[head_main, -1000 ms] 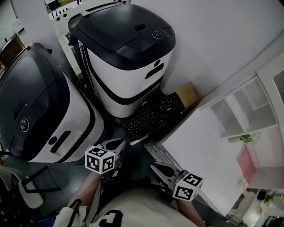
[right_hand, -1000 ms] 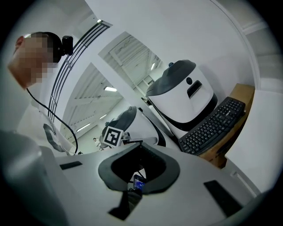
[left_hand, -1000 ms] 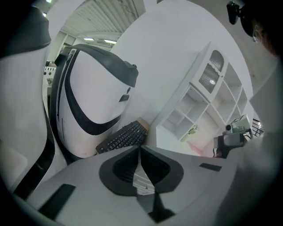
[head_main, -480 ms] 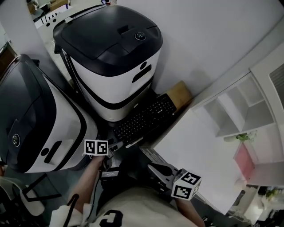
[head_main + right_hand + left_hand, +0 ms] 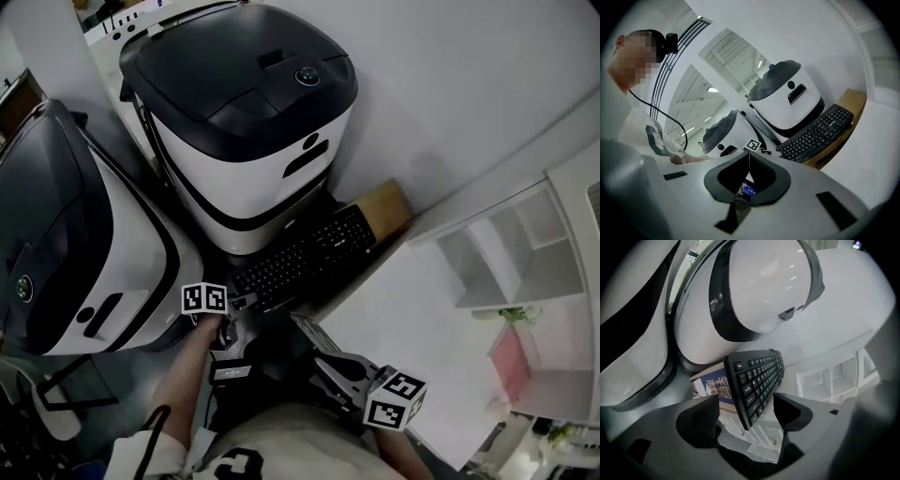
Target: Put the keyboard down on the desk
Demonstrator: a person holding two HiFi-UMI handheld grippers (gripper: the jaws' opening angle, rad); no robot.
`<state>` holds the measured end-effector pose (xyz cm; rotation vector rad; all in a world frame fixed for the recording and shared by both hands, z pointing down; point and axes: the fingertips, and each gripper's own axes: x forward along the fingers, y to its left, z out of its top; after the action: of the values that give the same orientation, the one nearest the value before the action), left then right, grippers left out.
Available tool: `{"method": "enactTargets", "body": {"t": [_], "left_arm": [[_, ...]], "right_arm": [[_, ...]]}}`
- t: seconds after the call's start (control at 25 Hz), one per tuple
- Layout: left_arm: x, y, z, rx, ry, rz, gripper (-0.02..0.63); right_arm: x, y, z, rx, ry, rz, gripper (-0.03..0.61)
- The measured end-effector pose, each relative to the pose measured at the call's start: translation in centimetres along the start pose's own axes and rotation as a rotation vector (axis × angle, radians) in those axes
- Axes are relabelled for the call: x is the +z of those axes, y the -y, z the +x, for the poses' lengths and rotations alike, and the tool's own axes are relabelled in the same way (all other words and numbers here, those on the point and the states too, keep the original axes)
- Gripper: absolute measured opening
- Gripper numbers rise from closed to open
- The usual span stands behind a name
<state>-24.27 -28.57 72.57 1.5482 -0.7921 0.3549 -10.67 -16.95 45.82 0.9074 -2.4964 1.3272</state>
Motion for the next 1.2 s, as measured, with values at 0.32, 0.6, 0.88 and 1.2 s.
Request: {"method": "enactTargets", "body": {"t": [0.32, 0.6, 0.88, 1.2], "left_arm": [[0.9, -1.4, 2.3, -0.092, 0.047, -0.126, 0.353], [1.4, -0.3, 2.9, -0.26, 0.051, -0.18, 0.173], [1.3, 0.1, 2.6, -0.279, 0.02, -0.184, 0.149], [0.8, 1.4, 1.0, -0.315, -0.007, -0.186, 0.132]], "right_arm": [[-0.2, 0.5, 0.5, -0.046, -0.032, 0.008, 0.025], [0.0, 1.0, 0.6, -0.085, -0.019, 0.023, 0.025], [0.3, 0.9, 1.1, -0.088, -0.006, 0.024, 0.025], [0.4, 0.3, 2.2, -0.04, -0.019, 0.022, 0.025]]}}
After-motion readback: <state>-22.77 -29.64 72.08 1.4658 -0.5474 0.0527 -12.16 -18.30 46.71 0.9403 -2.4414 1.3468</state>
